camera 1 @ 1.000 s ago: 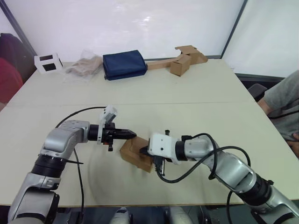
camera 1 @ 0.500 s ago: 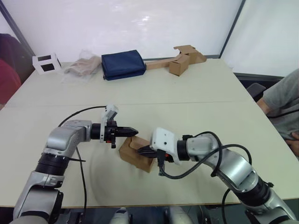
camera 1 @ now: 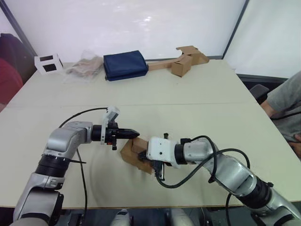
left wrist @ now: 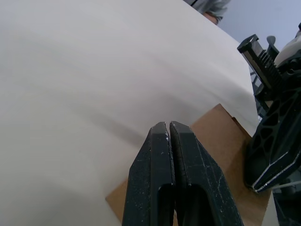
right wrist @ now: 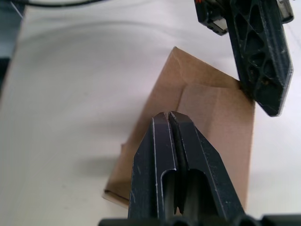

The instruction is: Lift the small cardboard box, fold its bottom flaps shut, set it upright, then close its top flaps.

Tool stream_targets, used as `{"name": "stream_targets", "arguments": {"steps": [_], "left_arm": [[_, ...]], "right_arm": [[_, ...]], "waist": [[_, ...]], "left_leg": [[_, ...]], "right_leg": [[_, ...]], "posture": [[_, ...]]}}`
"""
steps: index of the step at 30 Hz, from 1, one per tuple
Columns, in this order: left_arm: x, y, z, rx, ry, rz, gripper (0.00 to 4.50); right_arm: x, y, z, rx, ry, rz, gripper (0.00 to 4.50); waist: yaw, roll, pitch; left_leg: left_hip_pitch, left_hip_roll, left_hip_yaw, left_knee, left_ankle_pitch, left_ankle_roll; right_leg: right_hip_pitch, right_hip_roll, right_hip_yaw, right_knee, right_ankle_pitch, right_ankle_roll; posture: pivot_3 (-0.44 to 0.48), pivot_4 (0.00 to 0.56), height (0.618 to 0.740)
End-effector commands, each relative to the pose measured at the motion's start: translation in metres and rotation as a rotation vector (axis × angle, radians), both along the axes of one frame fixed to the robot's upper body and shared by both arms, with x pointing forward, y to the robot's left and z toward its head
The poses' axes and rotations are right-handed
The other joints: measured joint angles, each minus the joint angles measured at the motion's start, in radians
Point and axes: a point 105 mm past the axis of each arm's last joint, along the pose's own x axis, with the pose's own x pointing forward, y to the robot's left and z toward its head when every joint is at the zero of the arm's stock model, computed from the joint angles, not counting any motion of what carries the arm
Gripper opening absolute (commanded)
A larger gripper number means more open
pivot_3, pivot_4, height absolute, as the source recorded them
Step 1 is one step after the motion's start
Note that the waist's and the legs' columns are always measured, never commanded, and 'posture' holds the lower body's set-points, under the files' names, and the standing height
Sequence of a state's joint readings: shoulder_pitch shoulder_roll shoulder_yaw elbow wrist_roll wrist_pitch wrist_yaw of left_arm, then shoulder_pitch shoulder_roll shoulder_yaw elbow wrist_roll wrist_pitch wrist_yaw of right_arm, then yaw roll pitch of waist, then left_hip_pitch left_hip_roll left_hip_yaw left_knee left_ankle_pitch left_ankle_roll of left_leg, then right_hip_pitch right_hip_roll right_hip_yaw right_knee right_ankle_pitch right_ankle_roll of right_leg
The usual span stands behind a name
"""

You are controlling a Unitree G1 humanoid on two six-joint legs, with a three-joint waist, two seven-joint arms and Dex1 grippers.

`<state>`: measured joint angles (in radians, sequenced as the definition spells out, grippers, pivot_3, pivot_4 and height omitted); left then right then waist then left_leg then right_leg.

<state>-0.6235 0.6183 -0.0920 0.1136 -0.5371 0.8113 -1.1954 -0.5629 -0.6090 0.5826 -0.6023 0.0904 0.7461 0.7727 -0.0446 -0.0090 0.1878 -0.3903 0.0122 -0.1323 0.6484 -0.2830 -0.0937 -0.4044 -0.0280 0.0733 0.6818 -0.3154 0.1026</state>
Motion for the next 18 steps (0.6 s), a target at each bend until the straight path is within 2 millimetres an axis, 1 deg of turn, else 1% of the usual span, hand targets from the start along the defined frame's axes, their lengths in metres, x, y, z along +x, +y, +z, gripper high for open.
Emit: {"name": "stream_targets", "arguments": {"steps": [1,5,7,9,11,14,18], "left_arm": [[-0.001,-0.001,0.01,-0.024,-0.033,-0.013,0.08],[0.001,-0.001,0.01,-0.025,-0.032,-0.006,0.08],[0.001,-0.001,0.009,-0.023,-0.033,-0.007,0.08],[0.001,-0.002,0.009,-0.023,-0.034,-0.009,0.08],[0.001,-0.002,0.01,-0.025,-0.035,-0.011,0.08],[0.002,-0.004,0.011,-0.027,-0.038,-0.01,0.08],[0.003,-0.005,0.014,-0.031,-0.04,-0.014,0.08]], "right_arm": [[0.005,-0.005,-0.003,-0.056,-0.054,-0.02,0.0],[0.006,-0.006,0.001,-0.063,-0.089,-0.02,0.0],[0.005,0.0,0.012,0.009,-0.074,-0.025,0.0],[0.002,0.003,0.019,0.054,-0.056,-0.016,0.0],[-0.004,0.005,0.024,0.065,-0.044,0.012,0.0],[-0.01,0.006,0.024,0.046,-0.037,0.041,0.0],[-0.01,0.004,0.017,-0.034,-0.09,0.052,0.0]], "waist": [[0.0,0.0,0.0],[0.0,0.0,0.0],[0.0,0.0,0.0],[0.0,0.0,0.0],[0.0,0.0,0.0],[0.0,0.0,0.0],[0.0,0.0,0.0]], "left_leg": [[0.0,0.0,0.0,0.0,0.0,0.0],[0.0,0.0,0.0,0.0,0.0,0.0],[0.0,0.0,0.0,0.0,0.0,0.0],[0.0,0.0,0.0,0.0,0.0,0.0],[0.0,0.0,0.0,0.0,0.0,0.0],[0.0,0.0,0.0,0.0,0.0,0.0],[0.0,0.0,0.0,0.0,0.0,0.0]], "right_leg": [[0.0,0.0,0.0,0.0,0.0,0.0],[0.0,0.0,0.0,0.0,0.0,0.0],[0.0,0.0,0.0,0.0,0.0,0.0],[0.0,0.0,0.0,0.0,0.0,0.0],[0.0,0.0,0.0,0.0,0.0,0.0],[0.0,0.0,0.0,0.0,0.0,0.0],[0.0,0.0,0.0,0.0,0.0,0.0]], "posture": [[0.0,0.15,0.74],[0.0,0.15,0.74],[0.0,0.15,0.74],[0.0,0.15,0.74],[0.0,0.15,0.74],[0.0,0.15,0.74],[0.0,0.15,0.74]]}}
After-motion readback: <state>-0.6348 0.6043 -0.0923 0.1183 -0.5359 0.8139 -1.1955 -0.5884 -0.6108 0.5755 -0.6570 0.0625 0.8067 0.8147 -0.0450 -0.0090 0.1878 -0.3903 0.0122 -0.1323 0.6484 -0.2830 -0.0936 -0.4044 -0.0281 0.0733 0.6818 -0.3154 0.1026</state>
